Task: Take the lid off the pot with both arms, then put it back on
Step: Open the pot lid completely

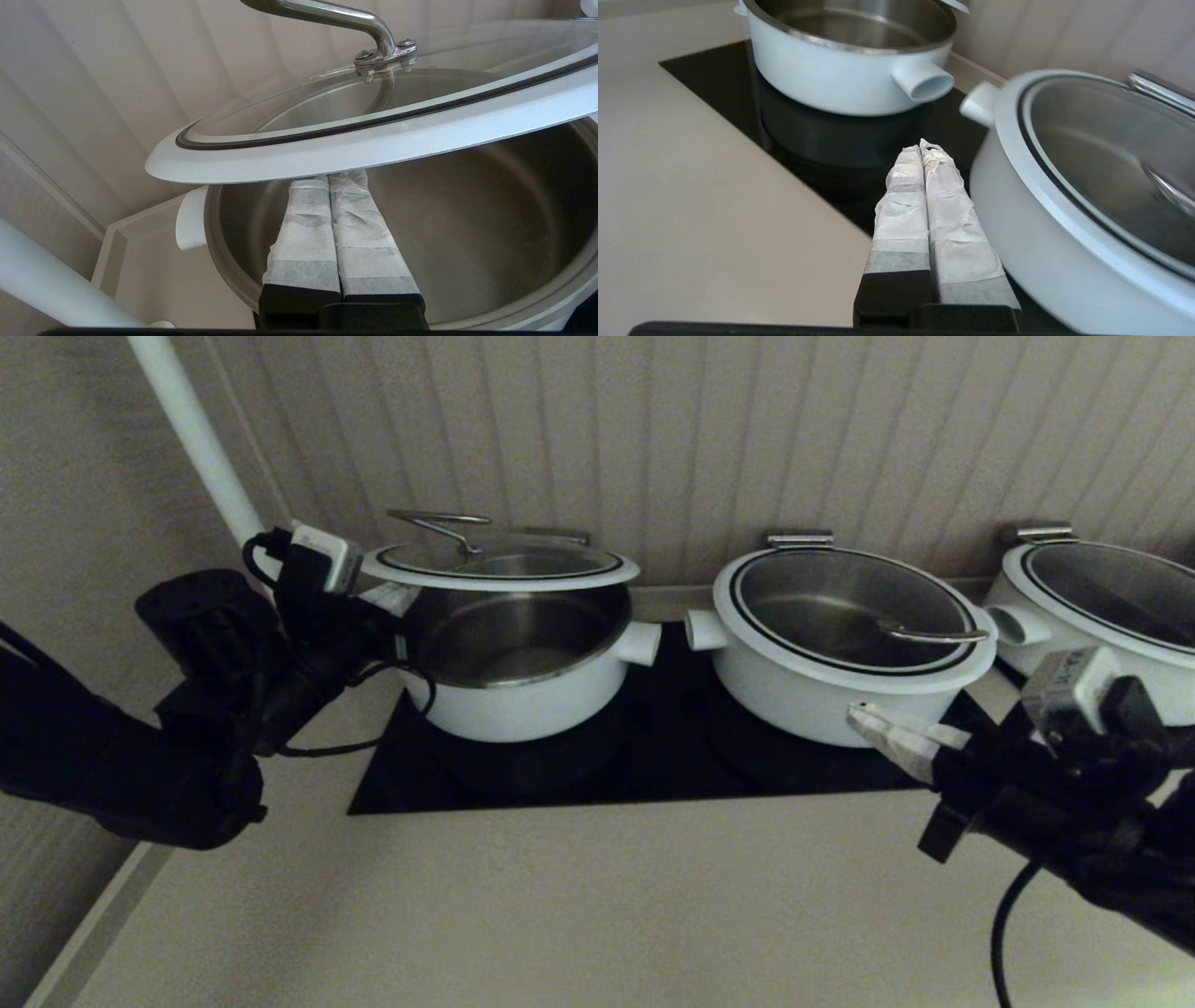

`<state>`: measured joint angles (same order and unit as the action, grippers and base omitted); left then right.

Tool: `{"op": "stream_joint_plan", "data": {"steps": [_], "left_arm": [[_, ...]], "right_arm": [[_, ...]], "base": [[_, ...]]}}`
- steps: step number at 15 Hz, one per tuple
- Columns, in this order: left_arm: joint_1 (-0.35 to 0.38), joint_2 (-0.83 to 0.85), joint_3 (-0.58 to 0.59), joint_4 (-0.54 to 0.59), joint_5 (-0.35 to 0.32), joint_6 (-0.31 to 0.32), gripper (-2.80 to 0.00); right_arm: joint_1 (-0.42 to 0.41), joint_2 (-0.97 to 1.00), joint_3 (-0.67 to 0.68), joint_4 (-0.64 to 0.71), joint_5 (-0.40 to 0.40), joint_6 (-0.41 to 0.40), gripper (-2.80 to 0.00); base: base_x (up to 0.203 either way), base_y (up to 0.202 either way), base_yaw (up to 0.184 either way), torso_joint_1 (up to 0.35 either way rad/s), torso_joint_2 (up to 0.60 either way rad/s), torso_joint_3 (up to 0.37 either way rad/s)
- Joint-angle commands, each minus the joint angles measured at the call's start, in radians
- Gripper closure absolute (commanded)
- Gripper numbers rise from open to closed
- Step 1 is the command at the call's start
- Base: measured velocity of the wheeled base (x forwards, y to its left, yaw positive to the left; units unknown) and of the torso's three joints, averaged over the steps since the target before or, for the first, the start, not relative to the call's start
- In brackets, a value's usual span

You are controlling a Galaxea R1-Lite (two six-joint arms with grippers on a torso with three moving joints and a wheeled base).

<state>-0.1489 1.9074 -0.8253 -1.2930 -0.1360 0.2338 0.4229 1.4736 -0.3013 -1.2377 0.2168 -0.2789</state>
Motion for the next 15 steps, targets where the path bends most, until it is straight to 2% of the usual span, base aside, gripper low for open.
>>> {"op": "stream_joint_plan", "data": {"steps": [1, 5, 9, 13, 15], "left_arm": [[0.000, 0.002, 0.000, -0.008, -0.001, 0.001, 0.00], [0.000, -0.002, -0.006, -0.007, -0.001, 0.001, 0.00], [0.000, 0.002, -0.008, -0.008, -0.001, 0.001, 0.00], [0.000, 0.011, -0.023, -0.006, -0.001, 0.001, 0.00], [0.000, 0.021, -0.037, -0.006, -0.001, 0.001, 0.00]], "right_arm": [[-0.013, -0.055, 0.038, -0.006, 0.000, -0.002, 0.00], [-0.017, -0.122, 0.130, -0.004, -0.036, -0.002, 0.00], [-0.062, -0.206, 0.224, -0.003, -0.041, -0.002, 0.00], [-0.169, -0.293, 0.300, 0.013, -0.044, -0.006, 0.00], [-0.249, -0.314, 0.301, 0.041, -0.046, -0.040, 0.00]], "base": [[0.000, 0.000, 0.000, 0.000, 0.00, 0.000], [0.000, 0.000, 0.000, 0.000, 0.00, 0.000], [0.000, 0.000, 0.000, 0.000, 0.00, 0.000], [0.000, 0.000, 0.000, 0.000, 0.00, 0.000], [0.000, 0.000, 0.000, 0.000, 0.00, 0.000]]}}
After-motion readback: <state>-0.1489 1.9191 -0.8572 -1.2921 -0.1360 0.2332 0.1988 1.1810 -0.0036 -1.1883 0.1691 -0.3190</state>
